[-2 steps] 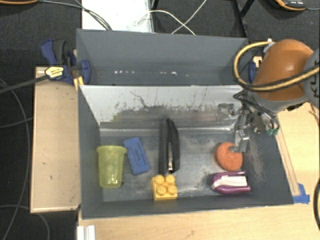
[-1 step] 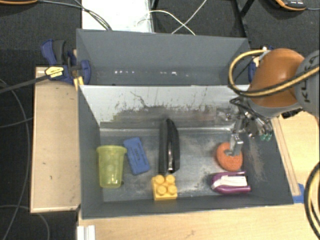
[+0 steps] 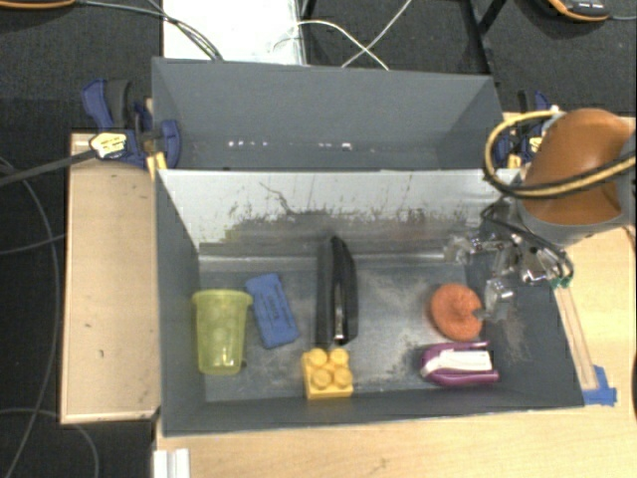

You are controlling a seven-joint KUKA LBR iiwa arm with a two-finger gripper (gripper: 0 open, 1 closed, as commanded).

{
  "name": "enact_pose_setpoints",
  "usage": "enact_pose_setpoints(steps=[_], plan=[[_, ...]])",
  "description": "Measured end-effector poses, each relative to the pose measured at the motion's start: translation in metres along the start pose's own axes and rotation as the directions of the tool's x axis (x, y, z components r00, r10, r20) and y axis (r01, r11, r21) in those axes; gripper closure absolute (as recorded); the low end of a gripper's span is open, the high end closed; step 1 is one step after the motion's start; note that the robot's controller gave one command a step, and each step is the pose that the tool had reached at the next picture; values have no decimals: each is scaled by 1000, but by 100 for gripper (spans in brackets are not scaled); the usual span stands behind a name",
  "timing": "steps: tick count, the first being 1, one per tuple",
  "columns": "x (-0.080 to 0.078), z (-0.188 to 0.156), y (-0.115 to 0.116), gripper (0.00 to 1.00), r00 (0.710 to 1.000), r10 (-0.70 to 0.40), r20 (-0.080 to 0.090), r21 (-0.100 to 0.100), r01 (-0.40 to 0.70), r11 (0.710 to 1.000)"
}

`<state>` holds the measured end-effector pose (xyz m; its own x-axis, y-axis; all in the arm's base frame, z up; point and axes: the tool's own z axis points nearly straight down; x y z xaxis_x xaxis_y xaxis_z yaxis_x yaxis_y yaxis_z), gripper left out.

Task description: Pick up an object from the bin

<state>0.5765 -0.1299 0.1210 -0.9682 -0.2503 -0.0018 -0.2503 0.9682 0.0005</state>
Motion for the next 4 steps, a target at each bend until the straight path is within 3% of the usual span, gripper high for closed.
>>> enact_pose_setpoints(steps=[1,2,4], plan=[[-10,50,11,0,975,223,7,1,-223,975],[-4,48,10,100,995,97,6,1,-97,995],[-2,41,12,100,995,96,0,-1,-96,995]])
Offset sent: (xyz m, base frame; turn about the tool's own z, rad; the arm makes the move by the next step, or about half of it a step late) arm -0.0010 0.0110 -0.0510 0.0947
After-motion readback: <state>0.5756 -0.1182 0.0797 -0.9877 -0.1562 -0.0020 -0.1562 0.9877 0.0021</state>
